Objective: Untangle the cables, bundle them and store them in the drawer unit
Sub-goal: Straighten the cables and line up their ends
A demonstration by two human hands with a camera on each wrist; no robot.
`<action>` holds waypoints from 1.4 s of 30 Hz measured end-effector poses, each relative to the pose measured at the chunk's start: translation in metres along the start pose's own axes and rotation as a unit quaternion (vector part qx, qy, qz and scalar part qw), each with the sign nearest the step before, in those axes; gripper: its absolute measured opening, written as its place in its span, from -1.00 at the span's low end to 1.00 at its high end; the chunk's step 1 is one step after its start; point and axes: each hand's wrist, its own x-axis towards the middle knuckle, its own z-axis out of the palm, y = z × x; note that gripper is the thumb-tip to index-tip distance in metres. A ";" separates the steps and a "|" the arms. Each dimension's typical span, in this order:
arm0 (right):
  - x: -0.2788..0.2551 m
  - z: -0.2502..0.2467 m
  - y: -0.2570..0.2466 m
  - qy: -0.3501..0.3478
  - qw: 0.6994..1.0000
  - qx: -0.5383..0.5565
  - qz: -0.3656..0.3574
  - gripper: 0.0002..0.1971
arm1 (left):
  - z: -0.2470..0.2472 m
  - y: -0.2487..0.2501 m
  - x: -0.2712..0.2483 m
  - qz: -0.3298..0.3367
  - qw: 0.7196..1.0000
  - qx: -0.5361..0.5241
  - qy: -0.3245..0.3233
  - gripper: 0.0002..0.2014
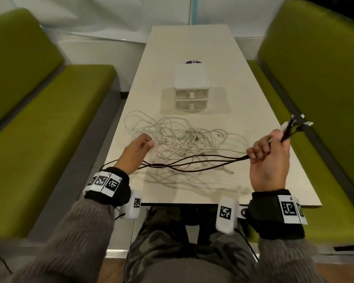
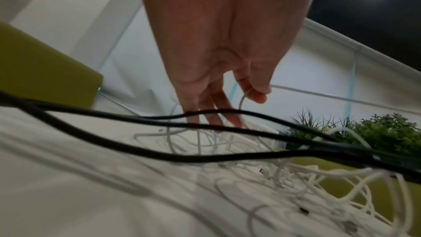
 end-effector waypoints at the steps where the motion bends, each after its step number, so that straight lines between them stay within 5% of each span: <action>1: -0.001 0.001 0.001 -0.004 1.000 -0.029 -0.008 -0.72 | 0.000 0.004 0.002 -0.007 1.000 -0.025 0.001 -0.84; 5: -0.011 0.014 0.014 -0.065 0.991 -0.114 -0.035 -0.82 | 0.007 0.053 0.001 0.073 0.994 -0.079 -0.007 -0.86; 7: -0.014 0.018 0.021 -0.118 0.974 -0.186 -0.053 -0.68 | 0.016 0.080 -0.003 0.145 0.988 -0.050 -0.027 -0.90; 10: -0.022 0.025 0.028 -0.197 0.939 -0.276 -0.059 -0.72 | 0.034 0.104 -0.010 0.221 0.972 -0.009 -0.079 -0.91; 13: -0.025 0.027 0.030 -0.227 0.915 -0.330 -0.060 -0.82 | 0.044 0.112 -0.011 0.226 0.971 0.001 -0.085 -0.90; 16: -0.016 0.018 0.030 -0.205 0.892 -0.391 -0.099 -0.65 | 0.042 0.111 -0.010 0.206 0.971 0.012 -0.117 -0.82; 20: -0.006 0.008 0.027 -0.115 0.945 -0.279 -0.127 -0.64 | 0.032 0.092 -0.005 0.197 0.963 0.051 -0.178 -0.68; 24: 0.000 -0.001 0.016 -0.027 0.977 -0.179 -0.112 -0.70 | 0.032 0.052 0.014 0.221 0.938 0.236 -0.126 -0.47; 30: 0.012 -0.021 0.010 0.110 0.981 -0.063 -0.144 -0.60 | 0.004 0.023 0.057 0.123 0.946 0.299 0.008 -0.85; 32: 0.018 -0.029 0.002 0.119 0.979 -0.048 -0.160 -0.61 | -0.007 0.021 0.063 0.104 0.958 0.265 0.030 -0.80; 36: 0.016 -0.024 0.006 0.081 0.986 -0.063 -0.135 -0.61 | 0.008 0.038 0.052 0.184 0.958 0.216 0.036 -0.72; 38: 0.010 -0.015 0.012 0.042 0.990 -0.077 -0.110 -0.61 | 0.022 0.060 0.039 0.185 0.965 0.186 -0.006 -0.70; 42: -0.002 -0.001 0.021 -0.045 0.988 -0.116 -0.090 -0.73 | 0.051 0.104 0.019 0.156 0.959 0.091 -0.219 -0.38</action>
